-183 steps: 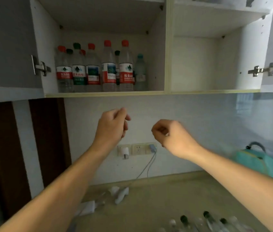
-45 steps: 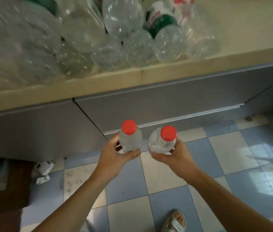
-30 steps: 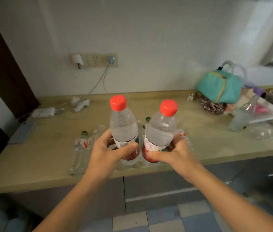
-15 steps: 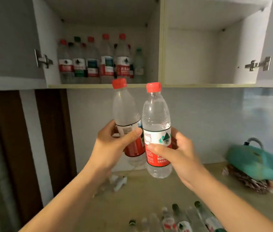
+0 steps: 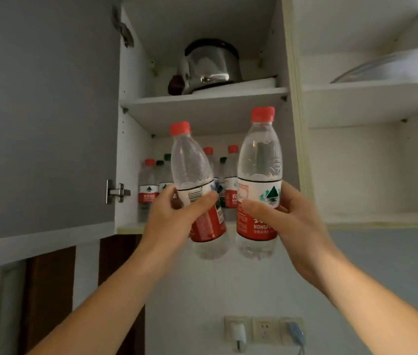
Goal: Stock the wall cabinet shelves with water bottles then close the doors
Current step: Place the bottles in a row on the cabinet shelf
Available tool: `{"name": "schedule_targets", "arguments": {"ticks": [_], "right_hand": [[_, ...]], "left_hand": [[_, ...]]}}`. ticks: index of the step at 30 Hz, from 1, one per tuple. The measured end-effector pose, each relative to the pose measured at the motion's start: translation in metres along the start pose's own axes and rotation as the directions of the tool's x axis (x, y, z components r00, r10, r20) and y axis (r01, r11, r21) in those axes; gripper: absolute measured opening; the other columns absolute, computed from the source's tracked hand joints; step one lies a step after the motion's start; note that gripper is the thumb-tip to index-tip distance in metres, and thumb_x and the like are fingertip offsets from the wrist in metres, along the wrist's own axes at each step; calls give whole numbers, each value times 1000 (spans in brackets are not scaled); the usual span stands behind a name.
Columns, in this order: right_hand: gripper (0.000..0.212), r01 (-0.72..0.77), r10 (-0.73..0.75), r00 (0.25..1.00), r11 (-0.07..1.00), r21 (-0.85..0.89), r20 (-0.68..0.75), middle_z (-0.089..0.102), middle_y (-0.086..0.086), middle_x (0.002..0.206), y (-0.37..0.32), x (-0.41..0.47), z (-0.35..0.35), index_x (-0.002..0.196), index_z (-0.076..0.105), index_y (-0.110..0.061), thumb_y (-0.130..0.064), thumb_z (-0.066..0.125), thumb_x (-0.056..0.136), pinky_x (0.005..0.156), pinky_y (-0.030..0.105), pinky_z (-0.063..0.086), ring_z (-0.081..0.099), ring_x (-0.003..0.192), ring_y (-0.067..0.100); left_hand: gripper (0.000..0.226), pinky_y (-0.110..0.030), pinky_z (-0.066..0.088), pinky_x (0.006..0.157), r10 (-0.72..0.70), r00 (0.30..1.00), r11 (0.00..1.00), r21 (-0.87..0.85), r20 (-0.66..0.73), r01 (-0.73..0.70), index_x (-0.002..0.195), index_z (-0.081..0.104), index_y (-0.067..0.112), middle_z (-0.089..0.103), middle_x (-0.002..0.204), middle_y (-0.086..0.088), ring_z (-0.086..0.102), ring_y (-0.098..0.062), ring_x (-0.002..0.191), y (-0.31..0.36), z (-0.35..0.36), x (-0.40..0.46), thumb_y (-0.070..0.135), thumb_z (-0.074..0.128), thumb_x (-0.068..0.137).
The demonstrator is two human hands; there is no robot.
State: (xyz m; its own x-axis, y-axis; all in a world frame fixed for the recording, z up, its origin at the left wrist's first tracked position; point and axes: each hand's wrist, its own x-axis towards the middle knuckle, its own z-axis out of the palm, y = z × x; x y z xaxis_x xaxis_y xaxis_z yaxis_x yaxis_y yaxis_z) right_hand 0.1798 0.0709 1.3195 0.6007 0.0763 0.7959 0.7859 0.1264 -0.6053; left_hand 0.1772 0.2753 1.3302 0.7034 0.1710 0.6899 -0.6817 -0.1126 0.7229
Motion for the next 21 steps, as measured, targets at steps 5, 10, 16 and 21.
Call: {"name": "schedule_targets", "arguments": {"ticks": [5, 10, 16, 21], "right_hand": [[40, -65, 51, 991, 991, -113, -123, 78, -8, 98, 24, 75, -23, 116, 68, -29, -31, 84, 80, 69, 29, 63, 76, 87, 10], [39, -151, 121, 977, 975, -166, -178, 78, -2, 93, 65, 116, -37, 113, 68, -22, -30, 85, 79, 62, 30, 62, 77, 80, 14], [39, -160, 95, 964, 953, -259, -247, 77, -4, 97, 99, 130, -46, 116, 67, -25, -33, 84, 80, 73, 35, 64, 76, 87, 13], [47, -200, -5, 925, 846, -494, -381, 72, -5, 103, 110, 137, -49, 122, 61, -22, -37, 81, 83, 60, 19, 52, 68, 85, 7]], "left_hand": [[59, -33, 58, 76, 44, 999, 998, 43, -29, -42, 112, 62, 42, 70, 109, 13, 68, -9, 99, 2, 18, 64, 62, 82, 60], [33, -16, 49, 49, 1, 1000, 997, 82, -26, 1, 93, 57, 39, 66, 96, 14, 67, 1, 71, -18, 38, 117, 46, 84, 75], [26, -16, 46, 56, -41, 999, 992, 123, 19, 38, 91, 60, 37, 67, 91, 16, 64, 2, 77, -65, 45, 140, 48, 81, 80], [25, -16, 48, 59, -1, 993, 992, 123, 114, -14, 100, 59, 40, 68, 96, 16, 66, 2, 83, -77, 50, 146, 53, 74, 84]]}}
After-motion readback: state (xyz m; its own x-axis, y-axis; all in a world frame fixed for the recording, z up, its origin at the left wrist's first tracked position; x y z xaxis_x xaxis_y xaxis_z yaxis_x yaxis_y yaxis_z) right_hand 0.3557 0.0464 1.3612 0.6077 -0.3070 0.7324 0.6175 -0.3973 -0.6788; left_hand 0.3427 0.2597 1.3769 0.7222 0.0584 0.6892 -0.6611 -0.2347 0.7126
